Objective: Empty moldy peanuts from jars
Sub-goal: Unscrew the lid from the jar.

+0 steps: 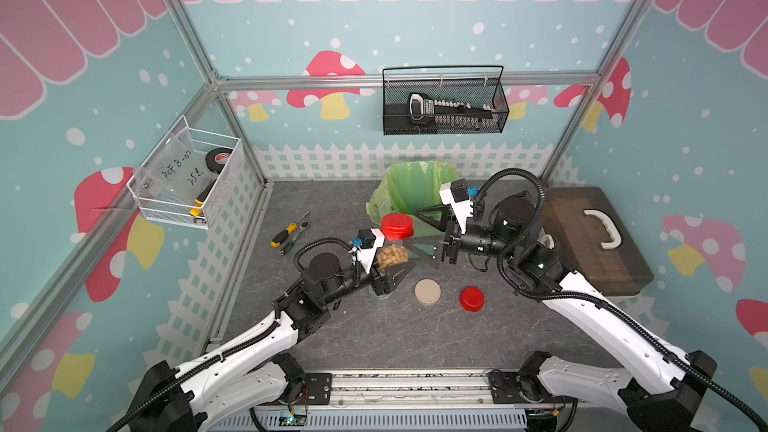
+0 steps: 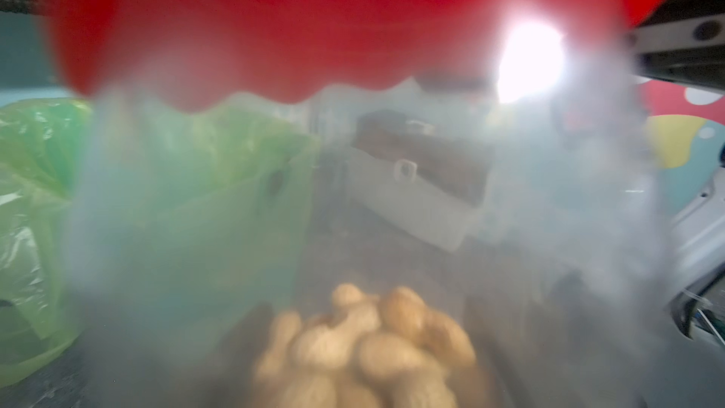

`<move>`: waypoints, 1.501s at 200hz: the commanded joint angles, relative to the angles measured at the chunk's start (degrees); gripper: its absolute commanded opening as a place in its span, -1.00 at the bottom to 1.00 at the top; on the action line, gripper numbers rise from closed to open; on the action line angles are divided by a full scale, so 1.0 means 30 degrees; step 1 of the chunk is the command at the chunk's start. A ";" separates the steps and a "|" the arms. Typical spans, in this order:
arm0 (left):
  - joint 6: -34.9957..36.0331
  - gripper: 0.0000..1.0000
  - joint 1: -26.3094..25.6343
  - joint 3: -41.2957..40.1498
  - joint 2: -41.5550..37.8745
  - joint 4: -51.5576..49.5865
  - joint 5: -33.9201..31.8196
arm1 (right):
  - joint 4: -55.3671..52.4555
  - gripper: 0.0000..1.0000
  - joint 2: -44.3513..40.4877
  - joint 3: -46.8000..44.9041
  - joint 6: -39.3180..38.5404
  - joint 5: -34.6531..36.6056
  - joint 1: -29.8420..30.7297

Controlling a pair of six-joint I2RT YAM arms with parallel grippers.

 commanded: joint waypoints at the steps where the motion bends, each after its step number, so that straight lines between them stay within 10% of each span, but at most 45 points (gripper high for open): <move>1: 0.0836 -0.34 -0.0136 -0.0062 0.0124 -0.0129 -0.2902 | 0.0430 0.98 -0.0536 -0.0674 -0.0205 0.2011 0.0063; 127: 0.2077 -0.35 -0.1614 0.0348 0.1246 0.0028 -0.5743 | 0.2432 0.98 0.1792 0.0003 0.2032 0.3951 0.0515; 300: 0.2657 -0.41 -0.2188 -0.0121 0.1230 0.0658 -0.9789 | -0.4203 0.82 0.5096 0.5198 -0.0853 0.6902 0.2363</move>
